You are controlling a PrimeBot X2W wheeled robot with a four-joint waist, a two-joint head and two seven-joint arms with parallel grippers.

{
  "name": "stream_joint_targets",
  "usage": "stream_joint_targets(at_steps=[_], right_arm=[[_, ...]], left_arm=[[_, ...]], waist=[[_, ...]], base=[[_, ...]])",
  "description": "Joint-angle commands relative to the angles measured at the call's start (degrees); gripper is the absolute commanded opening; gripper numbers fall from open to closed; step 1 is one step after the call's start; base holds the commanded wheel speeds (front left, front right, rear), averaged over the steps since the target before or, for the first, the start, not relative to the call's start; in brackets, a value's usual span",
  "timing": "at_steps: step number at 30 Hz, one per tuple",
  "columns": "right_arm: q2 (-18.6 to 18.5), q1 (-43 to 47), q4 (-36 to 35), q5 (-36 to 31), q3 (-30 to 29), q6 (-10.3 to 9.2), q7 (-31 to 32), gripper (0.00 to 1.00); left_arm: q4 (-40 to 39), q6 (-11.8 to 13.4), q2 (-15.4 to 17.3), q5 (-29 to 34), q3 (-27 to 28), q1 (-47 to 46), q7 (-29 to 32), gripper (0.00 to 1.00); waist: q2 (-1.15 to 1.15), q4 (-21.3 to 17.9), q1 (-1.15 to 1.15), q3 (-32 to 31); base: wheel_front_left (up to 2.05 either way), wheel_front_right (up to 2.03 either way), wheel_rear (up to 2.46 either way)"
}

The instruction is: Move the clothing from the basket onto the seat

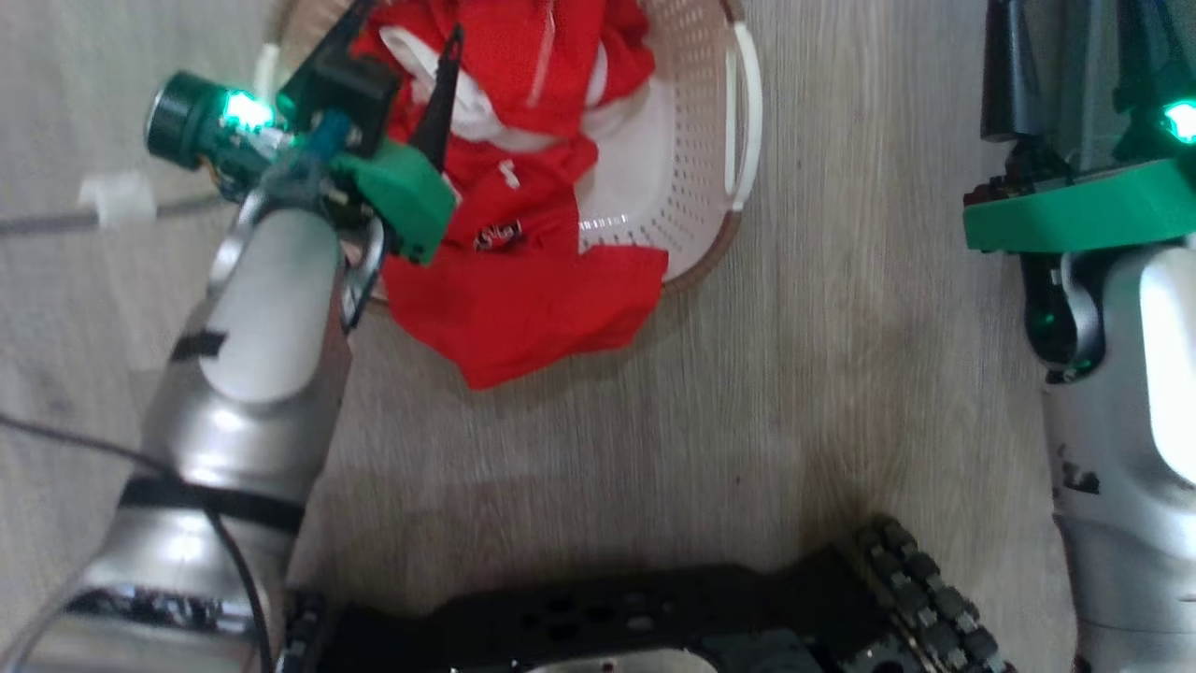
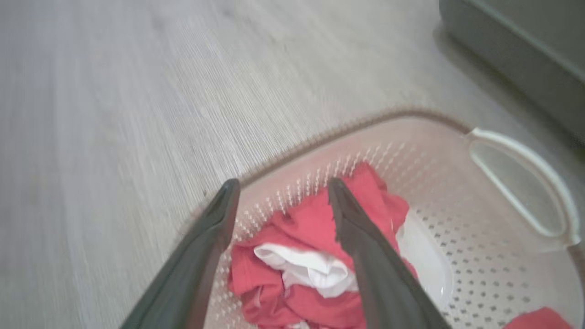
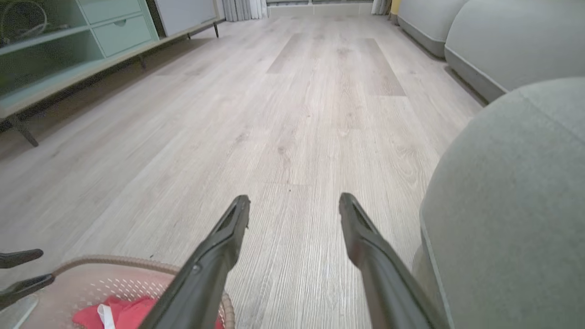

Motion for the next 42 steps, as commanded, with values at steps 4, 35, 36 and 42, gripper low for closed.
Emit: stream_joint_targets(at_steps=[4, 35, 36, 42], right_arm=[[1.5, 0.3, -2.5, -0.4, 2.1, -0.01, -0.5, 1.0], [4.4, 4.2, -5.6, 4.5, 4.5, -0.01, -0.5, 1.0], [4.4, 4.3, -5.6, 4.6, 4.4, -0.01, -0.5, 1.0], [4.5, 3.8, -5.1, 4.6, 3.5, -0.01, -0.5, 1.0]], left_arm=[[6.8, -0.3, 0.9, 0.2, 0.0, -5.1, 4.6, 1.0], [34.4, 4.3, 5.0, -0.2, -2.9, -22.5, 12.7, 0.18], [34.5, 4.1, 5.0, -0.2, -3.1, -22.4, 12.5, 0.0], [34.7, 2.7, 4.0, -2.9, -1.9, -21.9, 8.9, 0.0]], waist=[[0.0, -3.0, -0.03, 6.1], [0.0, -13.4, -0.03, 12.0], [0.0, -13.4, -0.03, 11.9], [0.0, -12.1, -0.03, 10.6]], base=[[0.0, 0.0, 0.0], [0.0, 0.0, 0.0], [0.0, 0.0, 0.0], [0.0, 0.0, 0.0]])
